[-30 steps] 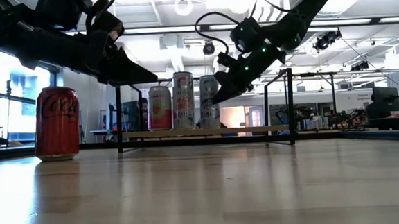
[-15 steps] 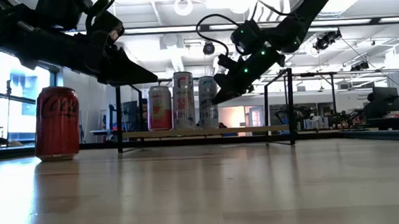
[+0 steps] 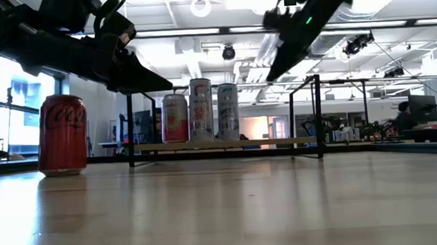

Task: Place canned beverage on shelf
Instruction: Put the white blue soda can on the shelf aligned with the other white blue soda can

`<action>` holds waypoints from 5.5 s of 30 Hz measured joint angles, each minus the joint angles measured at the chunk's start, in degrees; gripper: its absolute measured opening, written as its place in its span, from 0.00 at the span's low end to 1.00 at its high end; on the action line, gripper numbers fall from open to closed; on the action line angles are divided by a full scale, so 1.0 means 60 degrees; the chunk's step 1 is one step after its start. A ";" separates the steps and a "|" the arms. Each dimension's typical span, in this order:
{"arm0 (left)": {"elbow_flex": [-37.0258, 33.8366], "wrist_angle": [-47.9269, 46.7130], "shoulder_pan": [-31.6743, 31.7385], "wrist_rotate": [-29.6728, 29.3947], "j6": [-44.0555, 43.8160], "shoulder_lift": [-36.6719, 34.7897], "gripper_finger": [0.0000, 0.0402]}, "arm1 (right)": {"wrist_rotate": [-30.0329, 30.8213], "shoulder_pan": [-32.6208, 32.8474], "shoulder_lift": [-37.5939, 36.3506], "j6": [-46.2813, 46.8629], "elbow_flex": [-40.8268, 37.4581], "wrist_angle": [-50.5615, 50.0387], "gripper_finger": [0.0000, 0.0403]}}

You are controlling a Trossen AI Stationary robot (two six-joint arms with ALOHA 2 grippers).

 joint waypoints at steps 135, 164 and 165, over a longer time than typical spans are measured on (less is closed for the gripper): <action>-0.0003 -0.0455 -0.0947 -0.0357 -0.0161 0.0001 0.00 | 0.0254 0.3999 0.1971 1.0329 0.5319 -0.8673 0.60; -0.0007 -0.0390 -0.0922 -0.0342 0.0000 0.0002 0.00 | -0.0093 -0.0821 0.7026 0.5372 1.1387 -1.0459 0.60; -0.0007 -0.0393 -0.0922 -0.0342 -0.0005 0.0001 0.00 | -0.0038 -0.0848 0.7026 0.5375 1.1387 -1.0454 0.60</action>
